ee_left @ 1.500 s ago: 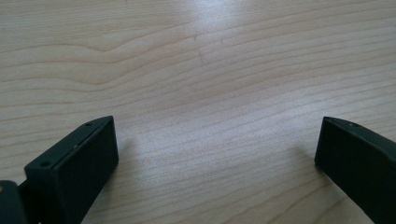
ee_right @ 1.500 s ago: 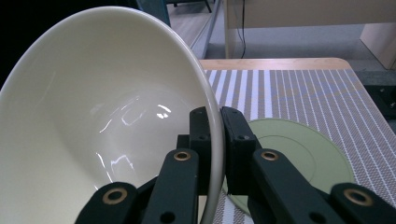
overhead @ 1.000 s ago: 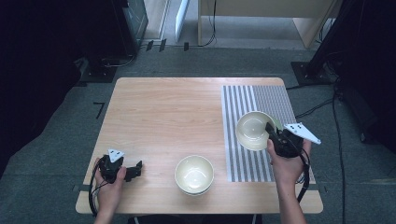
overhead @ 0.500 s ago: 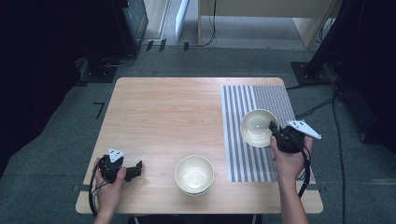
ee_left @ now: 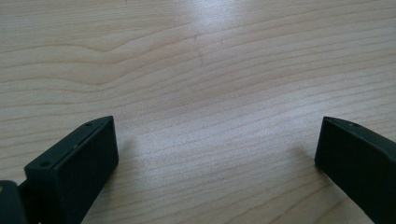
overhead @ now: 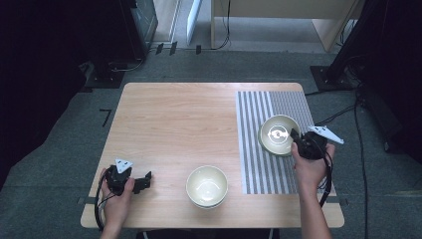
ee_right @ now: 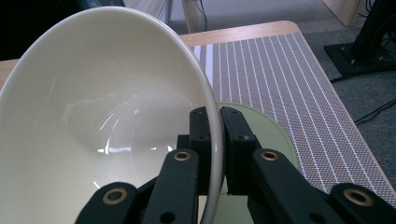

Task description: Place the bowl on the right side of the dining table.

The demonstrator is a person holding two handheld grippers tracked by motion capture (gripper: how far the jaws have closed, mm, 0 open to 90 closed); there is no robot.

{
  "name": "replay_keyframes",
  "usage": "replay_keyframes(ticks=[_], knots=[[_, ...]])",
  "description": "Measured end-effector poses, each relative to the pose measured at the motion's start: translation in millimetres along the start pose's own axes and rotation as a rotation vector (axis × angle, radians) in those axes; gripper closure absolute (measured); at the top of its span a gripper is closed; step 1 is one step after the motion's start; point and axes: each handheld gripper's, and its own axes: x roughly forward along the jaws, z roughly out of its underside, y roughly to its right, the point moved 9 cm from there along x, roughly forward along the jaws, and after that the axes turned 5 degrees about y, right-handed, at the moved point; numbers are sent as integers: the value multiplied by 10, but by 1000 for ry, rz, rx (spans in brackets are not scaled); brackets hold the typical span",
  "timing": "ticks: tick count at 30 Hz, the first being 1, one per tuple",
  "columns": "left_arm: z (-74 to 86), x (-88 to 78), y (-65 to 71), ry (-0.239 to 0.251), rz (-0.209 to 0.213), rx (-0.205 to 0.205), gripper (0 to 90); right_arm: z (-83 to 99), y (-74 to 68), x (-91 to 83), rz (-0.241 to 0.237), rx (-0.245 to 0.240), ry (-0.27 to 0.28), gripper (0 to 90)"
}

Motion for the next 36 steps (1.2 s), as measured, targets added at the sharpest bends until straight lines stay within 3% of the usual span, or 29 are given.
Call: replay_keyframes(ticks=[21,36], knots=[[1,0,-1,-1,0,1,0,96,246,319,61,67,-94,843],[-1,2,1,0,0,1,0,129,324,470,86,113,-196,843]])
